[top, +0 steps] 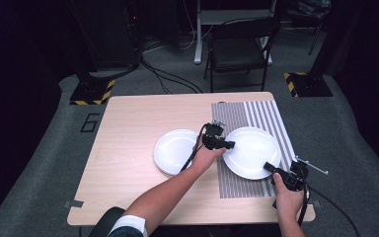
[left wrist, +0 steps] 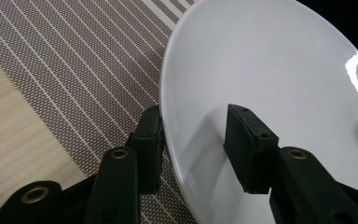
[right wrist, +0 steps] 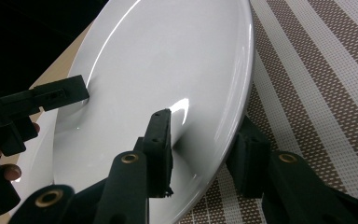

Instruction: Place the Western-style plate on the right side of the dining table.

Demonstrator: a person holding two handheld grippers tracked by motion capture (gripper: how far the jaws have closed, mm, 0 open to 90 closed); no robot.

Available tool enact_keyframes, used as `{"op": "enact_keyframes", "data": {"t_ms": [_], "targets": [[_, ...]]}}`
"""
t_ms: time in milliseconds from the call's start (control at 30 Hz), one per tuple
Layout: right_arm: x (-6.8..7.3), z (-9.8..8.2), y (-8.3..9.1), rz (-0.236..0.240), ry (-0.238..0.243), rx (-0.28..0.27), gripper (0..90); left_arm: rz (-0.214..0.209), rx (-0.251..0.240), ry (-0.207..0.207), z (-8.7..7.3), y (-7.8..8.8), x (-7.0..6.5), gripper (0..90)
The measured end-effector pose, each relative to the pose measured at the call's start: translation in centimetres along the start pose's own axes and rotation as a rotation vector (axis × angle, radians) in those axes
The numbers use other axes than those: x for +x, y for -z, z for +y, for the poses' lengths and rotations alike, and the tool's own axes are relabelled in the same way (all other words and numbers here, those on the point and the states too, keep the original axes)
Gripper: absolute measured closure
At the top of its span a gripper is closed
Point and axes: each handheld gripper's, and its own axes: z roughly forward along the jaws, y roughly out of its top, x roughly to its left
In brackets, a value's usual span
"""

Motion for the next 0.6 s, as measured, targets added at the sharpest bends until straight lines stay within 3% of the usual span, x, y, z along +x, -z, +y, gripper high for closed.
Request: {"op": "enact_keyframes", "data": {"t_ms": [233, 467, 600], "targets": [[-0.1, 0.4, -0.2, -0.004, -0.014, -0.004, 63.3, -0.006, -0.003, 0.010, 0.3, -0.5, 0.2, 57.9], [-0.3, 0.9, -0.7, -0.023, 0.021, 0.010, 63.3, -0.006, 0.000, 0.031, 0.4, -1.1, 0.5, 57.9], [-0.6, 1.1, -0.8, -0.015, 0.008, 0.010, 63.4, -0.007, 0.005, 0.034, 0.3, -1.4, 0.7, 57.9]]}}
